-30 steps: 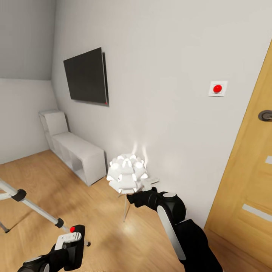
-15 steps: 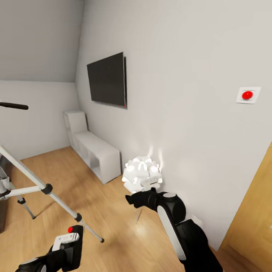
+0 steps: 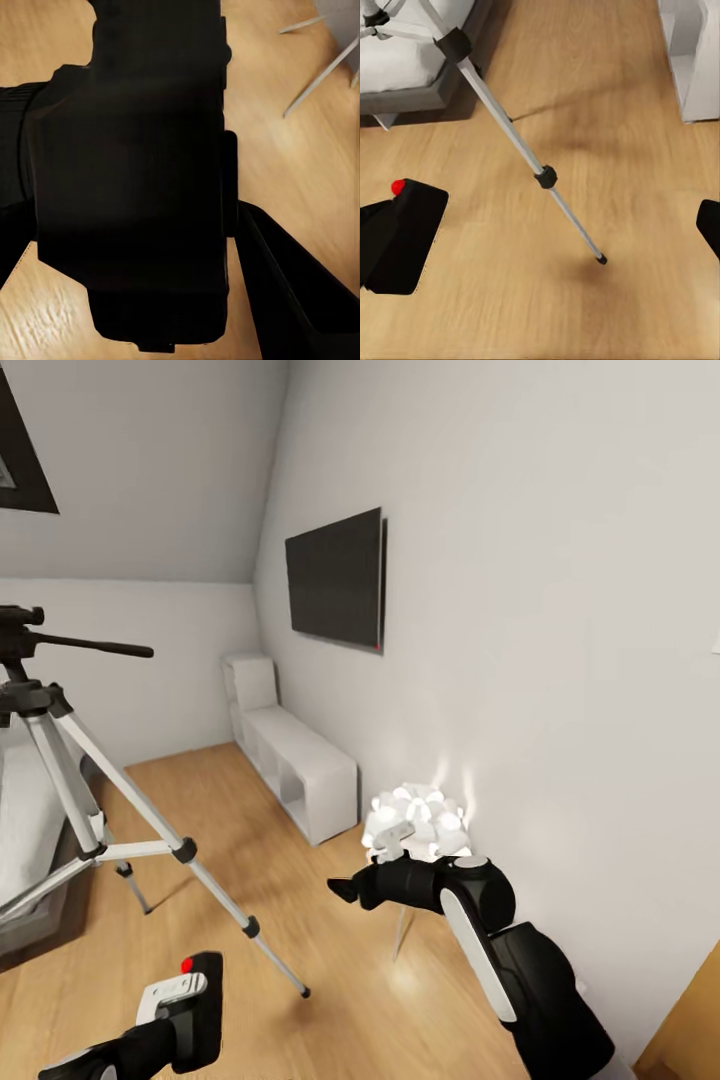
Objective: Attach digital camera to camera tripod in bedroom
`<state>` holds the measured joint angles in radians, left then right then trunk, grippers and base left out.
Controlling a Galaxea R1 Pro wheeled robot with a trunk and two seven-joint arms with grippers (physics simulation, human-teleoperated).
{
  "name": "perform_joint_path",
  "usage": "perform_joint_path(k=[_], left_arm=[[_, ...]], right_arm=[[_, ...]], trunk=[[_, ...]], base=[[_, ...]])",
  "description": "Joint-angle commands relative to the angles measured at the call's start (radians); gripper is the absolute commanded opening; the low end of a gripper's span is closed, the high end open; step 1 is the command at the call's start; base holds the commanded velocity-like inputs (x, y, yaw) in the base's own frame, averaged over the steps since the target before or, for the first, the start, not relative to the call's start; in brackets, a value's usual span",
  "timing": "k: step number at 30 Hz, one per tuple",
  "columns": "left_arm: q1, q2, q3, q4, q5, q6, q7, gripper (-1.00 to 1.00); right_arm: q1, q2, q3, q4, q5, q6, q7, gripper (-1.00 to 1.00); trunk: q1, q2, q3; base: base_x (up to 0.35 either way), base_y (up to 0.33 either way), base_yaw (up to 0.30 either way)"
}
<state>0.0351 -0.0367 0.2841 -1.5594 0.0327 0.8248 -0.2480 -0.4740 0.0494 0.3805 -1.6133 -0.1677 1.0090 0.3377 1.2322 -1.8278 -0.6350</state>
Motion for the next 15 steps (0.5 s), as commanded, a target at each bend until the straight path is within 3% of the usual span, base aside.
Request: perform_joint_path(k=[1,12,13,14,15], left_arm=[[0.000,-0.001,0.002,0.001,0.006,-0.005,-0.002,-1.00],[0.000,-0.002,0.002,0.005,0.013,-0.022,0.001,-1.00],[0.000,-0.002,0.003,0.005,0.013,-0.023,0.001,-1.00],[0.000,-0.001,0.003,0.005,0.012,-0.024,0.000,-1.00],[0.000,-0.001,0.003,0.005,0.013,-0.024,-0.001,-1.00]], right_arm=[[0.000,-0.007,0.003,0.000,-0.003,0.006,0.011,1.00],[0.023,-0.029,-0.001,0.000,-0.001,0.013,0.028,1.00],[0.036,-0.039,-0.004,0.000,-0.001,0.018,0.028,1.00],[0.050,-0.073,-0.008,0.000,-0.002,0.029,0.029,1.00],[0.052,-0.087,-0.009,0.000,-0.003,0.034,0.030,1.00]], trunk=[[-0.004,0.007,0.002],[-0.046,0.084,0.037],[-0.050,0.091,0.040],[-0.054,0.098,0.043],[-0.058,0.105,0.046]], base=[[0.000,0.000,0.285],[0.000,0.000,0.285],[0.000,0.000,0.285],[0.000,0.000,0.285],[0.000,0.000,0.285]])
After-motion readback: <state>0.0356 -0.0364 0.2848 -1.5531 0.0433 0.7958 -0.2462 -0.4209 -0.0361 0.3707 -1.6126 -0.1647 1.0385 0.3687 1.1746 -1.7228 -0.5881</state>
